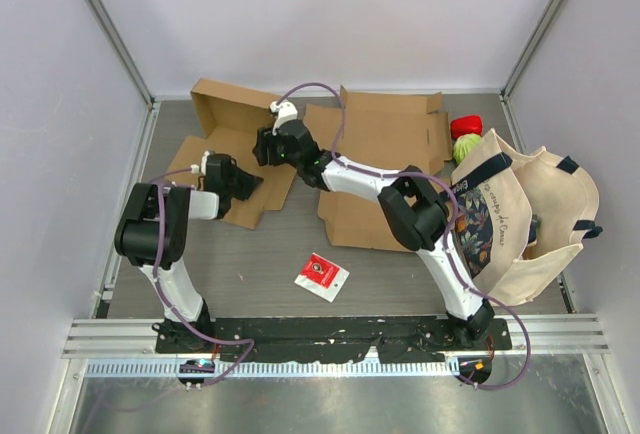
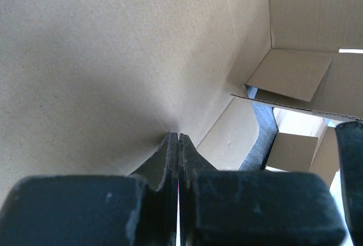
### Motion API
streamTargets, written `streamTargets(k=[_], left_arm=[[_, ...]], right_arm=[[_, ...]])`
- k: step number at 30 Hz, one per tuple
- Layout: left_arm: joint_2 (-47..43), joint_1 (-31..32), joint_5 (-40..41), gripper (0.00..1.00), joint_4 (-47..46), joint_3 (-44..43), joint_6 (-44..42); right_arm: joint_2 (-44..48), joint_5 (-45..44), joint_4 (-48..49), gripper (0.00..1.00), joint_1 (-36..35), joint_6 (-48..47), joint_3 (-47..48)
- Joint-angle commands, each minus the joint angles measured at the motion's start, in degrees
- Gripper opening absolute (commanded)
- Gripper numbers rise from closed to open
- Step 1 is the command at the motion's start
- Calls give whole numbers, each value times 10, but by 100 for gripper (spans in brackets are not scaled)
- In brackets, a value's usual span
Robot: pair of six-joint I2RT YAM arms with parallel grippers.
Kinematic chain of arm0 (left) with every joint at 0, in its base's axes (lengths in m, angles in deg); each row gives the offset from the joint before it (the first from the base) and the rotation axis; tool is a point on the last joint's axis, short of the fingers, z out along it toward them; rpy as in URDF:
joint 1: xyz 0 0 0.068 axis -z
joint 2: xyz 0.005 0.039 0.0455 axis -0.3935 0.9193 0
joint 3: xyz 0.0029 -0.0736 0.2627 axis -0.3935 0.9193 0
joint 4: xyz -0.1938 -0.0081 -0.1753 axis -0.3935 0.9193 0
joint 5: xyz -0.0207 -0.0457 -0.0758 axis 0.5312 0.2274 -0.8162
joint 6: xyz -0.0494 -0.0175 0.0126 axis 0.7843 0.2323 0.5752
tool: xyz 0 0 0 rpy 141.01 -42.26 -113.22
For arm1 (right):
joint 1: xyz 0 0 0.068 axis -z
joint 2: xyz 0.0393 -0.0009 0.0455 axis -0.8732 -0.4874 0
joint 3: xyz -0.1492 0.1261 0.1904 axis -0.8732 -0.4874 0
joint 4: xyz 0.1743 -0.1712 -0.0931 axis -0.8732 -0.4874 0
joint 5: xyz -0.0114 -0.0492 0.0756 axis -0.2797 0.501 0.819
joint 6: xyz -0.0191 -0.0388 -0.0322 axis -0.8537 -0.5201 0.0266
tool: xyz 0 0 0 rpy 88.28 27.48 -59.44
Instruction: Fold the paper box
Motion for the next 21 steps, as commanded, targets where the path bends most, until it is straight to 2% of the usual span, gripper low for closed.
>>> streamTargets(k=[1, 5, 9, 13, 17, 21], left_arm=[[33, 9, -14, 0, 58, 30, -7], [34, 8, -12, 0, 58, 33, -10], [33, 8, -9, 0, 62, 28, -12], [37, 7, -9, 0, 66, 25, -14], [37, 7, -11, 0, 65, 28, -13], [43, 7, -20, 0, 53, 29, -5]], right_arm=[[3, 113, 50, 62, 12, -81, 6], [66, 227, 0, 66, 26, -62, -11], [154, 216, -92, 66, 28, -46, -40], [265, 196, -92, 69, 57, -84, -131], [268, 234, -92, 70, 116, -164, -186], [225, 260, -19, 70, 136, -239, -194]])
